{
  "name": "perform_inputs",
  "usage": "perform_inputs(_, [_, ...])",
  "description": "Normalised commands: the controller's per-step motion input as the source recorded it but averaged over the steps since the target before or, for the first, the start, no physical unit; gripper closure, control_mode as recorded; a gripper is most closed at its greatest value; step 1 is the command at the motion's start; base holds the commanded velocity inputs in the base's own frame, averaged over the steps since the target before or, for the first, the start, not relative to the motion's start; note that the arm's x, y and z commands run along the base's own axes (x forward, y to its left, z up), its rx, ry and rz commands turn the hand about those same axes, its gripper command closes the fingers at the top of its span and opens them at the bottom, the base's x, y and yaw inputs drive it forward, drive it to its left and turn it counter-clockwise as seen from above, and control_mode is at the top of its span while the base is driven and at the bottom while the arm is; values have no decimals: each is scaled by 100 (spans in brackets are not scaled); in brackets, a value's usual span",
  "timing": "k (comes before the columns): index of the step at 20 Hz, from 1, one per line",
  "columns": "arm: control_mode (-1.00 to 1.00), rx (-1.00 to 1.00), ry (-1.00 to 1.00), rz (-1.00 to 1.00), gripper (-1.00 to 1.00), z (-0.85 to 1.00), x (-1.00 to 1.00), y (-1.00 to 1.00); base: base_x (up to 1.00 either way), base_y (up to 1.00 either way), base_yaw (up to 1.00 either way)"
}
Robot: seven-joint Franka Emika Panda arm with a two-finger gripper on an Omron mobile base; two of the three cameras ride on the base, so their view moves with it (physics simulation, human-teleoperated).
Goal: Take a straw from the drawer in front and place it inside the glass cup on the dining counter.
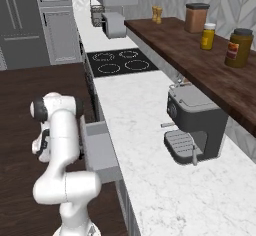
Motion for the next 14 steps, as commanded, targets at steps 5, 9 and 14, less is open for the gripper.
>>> perform_inputs(5, [-100, 0, 1, 0, 100, 0, -29, 100, 0, 0, 0])
perform_inputs(9, [-100, 0, 5, 0, -100, 0, -17, 100, 0, 0, 0])
perform_inputs(14, [-100, 17, 7, 0, -100, 41, -18, 67, 0, 0, 0])
